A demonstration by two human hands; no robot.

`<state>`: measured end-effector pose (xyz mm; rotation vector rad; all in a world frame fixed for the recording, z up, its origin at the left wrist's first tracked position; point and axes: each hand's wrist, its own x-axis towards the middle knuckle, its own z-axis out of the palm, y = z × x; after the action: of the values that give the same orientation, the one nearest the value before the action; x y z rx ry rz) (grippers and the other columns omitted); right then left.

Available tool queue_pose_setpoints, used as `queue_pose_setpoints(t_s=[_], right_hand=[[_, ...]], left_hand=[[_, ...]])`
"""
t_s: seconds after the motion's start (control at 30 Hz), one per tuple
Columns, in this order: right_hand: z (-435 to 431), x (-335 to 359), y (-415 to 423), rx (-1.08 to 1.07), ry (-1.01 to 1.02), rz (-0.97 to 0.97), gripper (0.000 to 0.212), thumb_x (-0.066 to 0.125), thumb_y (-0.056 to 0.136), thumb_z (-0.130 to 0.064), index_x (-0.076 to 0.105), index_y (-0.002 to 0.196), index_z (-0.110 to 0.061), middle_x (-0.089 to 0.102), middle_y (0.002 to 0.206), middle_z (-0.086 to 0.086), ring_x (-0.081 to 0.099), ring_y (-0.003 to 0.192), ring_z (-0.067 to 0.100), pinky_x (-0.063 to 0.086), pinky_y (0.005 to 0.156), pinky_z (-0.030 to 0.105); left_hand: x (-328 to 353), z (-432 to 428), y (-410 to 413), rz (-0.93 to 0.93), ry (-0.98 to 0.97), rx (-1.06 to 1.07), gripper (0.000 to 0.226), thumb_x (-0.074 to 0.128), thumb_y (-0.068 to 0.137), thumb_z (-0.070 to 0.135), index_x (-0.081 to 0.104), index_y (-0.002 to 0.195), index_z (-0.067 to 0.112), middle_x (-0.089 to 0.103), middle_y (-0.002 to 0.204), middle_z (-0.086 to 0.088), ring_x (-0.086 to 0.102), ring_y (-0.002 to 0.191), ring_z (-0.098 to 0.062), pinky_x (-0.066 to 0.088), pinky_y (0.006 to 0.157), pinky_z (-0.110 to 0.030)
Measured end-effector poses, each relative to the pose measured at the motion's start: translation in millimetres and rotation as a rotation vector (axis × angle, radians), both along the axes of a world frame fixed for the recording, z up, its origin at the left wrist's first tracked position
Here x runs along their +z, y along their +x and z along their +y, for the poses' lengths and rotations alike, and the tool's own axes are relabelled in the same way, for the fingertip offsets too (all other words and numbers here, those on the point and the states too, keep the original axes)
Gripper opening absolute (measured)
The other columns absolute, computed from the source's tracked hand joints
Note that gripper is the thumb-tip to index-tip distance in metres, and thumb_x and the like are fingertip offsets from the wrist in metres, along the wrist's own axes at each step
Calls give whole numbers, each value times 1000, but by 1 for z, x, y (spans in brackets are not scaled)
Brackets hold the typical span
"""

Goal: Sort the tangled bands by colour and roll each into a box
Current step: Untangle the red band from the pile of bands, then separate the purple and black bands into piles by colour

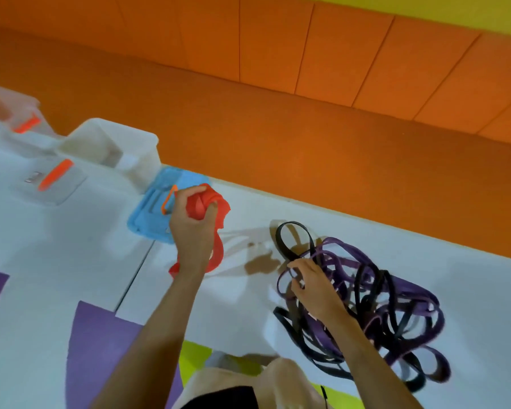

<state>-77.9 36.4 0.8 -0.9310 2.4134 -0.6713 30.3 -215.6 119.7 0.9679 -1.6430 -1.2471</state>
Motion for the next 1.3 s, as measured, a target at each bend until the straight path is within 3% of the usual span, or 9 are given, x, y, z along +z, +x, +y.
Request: queue_pose_setpoints(t_s=[0.07, 0.2, 0.37, 0.5, 0.6, 0.73, 0.97, 1.13, 1.3], right_hand=[[-12, -3, 0, -42, 28, -14, 37, 58, 102, -13, 57, 138, -23, 52, 145, -5, 51, 135, 17, 47, 113, 37], [-32, -6, 9, -103, 61, -9, 32, 59, 102, -15, 61, 134, -24, 57, 140, -6, 56, 130, 14, 49, 109, 32], [-55, -13, 32, -40, 103, -49, 28, 56, 103, -16, 64, 129, -23, 63, 126, -6, 64, 112, 12, 52, 101, 28], [-65, -21, 46, 4, 161, -30, 29, 56, 103, -19, 63, 131, -22, 61, 131, -5, 59, 122, 14, 46, 100, 25], [-66, -21, 51, 48, 193, -25, 27, 56, 104, -21, 63, 131, -23, 62, 133, -5, 58, 126, 13, 46, 106, 27], [-58, -18, 51, 18, 211, -4, 25, 57, 104, -20, 64, 127, -20, 61, 126, -4, 57, 118, 12, 49, 101, 29], [-36, -7, 43, -110, 192, 10, 21, 57, 101, -12, 69, 118, -16, 65, 120, -1, 62, 111, 16, 56, 93, 34], [3, -5, 28, -218, 210, 15, 22, 56, 103, -18, 68, 121, -22, 63, 126, -4, 62, 114, 17, 56, 93, 35], [63, -12, 9, -259, 243, 27, 34, 59, 101, -16, 63, 134, -20, 60, 136, -1, 55, 128, 23, 50, 103, 41]], left_hand=[[-19, -7, 1, 1, 42, -74, 30, 74, 86, 7, 70, 114, 19, 67, 110, 32, 58, 113, 16, 42, 92, -2], [-46, -23, 6, -26, 88, -244, 34, 76, 81, 35, 67, 114, 34, 69, 116, 20, 64, 112, -2, 50, 88, -8], [-79, -43, 3, -180, 50, -404, 41, 80, 89, 24, 62, 122, 42, 66, 112, 32, 63, 111, 5, 46, 84, -3], [-124, -60, 5, -532, 85, -492, 85, 79, 94, 23, 28, 162, 25, 63, 125, 13, 65, 101, -11, 46, 76, -7], [-153, -59, 16, -902, 64, -613, 88, 69, 101, 36, 13, 167, 20, 53, 145, -14, 62, 121, -35, 56, 93, -41], [-170, -40, 30, -1294, -196, -646, 82, 51, 102, 63, 13, 167, 32, 17, 172, -14, 21, 157, -38, 28, 121, -61], [-154, -15, 14, -1168, -355, -768, 120, 69, 85, 68, -15, 164, 39, -5, 176, -8, -3, 163, -38, 8, 124, -73], [-142, 22, -11, -1080, -447, -862, 101, 66, 87, 65, 4, 164, 44, -4, 177, -6, -10, 163, -35, -1, 127, -67], [-144, 74, -33, -971, -398, -957, 70, 63, 96, 47, 35, 159, 35, 17, 173, -6, 8, 162, -33, 10, 128, -57]])
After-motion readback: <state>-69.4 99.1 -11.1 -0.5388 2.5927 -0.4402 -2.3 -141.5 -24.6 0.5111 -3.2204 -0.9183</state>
